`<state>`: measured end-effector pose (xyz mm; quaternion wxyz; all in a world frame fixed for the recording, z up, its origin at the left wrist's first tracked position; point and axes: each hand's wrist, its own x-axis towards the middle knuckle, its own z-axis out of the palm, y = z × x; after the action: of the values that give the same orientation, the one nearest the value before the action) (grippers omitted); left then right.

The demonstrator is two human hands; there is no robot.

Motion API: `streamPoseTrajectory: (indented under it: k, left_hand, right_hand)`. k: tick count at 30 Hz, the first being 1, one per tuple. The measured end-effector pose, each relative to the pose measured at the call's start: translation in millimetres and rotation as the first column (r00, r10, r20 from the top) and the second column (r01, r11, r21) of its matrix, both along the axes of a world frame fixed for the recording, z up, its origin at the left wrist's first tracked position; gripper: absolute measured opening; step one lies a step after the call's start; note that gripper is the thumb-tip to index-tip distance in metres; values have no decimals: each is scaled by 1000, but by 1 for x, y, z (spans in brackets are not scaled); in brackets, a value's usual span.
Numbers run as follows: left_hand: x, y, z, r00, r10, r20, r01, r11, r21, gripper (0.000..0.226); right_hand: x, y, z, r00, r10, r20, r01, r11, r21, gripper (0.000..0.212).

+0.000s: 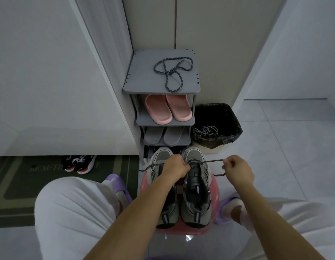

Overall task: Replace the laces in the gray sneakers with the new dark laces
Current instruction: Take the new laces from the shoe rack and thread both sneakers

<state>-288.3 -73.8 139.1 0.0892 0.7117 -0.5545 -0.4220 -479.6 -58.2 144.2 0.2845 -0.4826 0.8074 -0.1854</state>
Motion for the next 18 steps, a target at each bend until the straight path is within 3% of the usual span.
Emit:
streamPoseTrajectory:
  k: [2, 4, 8, 11, 14, 18]
  left_hand:
    - [-1, 1, 1, 1000, 3, 3, -3, 1000, -5, 28]
    - [-1, 1, 3, 1000, -1, 16, 1, 1000, -1, 29]
    - [-4, 0, 8, 998, -47, 49, 47, 999, 4, 36]
    - [-4, 1, 8, 997, -45, 64, 45, 999, -11, 32]
    - [-4, 1, 7, 997, -43, 68, 45, 999, -26, 23]
    - [-6, -1, 8, 996, -47, 73, 48, 999, -22, 14]
  right_hand:
    - [0, 4, 1, 991, -41, 128, 45, 999, -26, 15]
    - [5, 5, 2, 973, 19, 231, -25, 999, 20, 16]
    - [25, 2, -1, 936, 135, 325, -188, 973, 136, 39]
    - [36, -4, -2, 961, 233, 149, -254, 956, 143, 18]
    - [35, -7, 0, 962, 270, -49, -258, 951, 170, 29]
    - [20, 1, -2, 975, 196, -104, -176, 969, 175, 24]
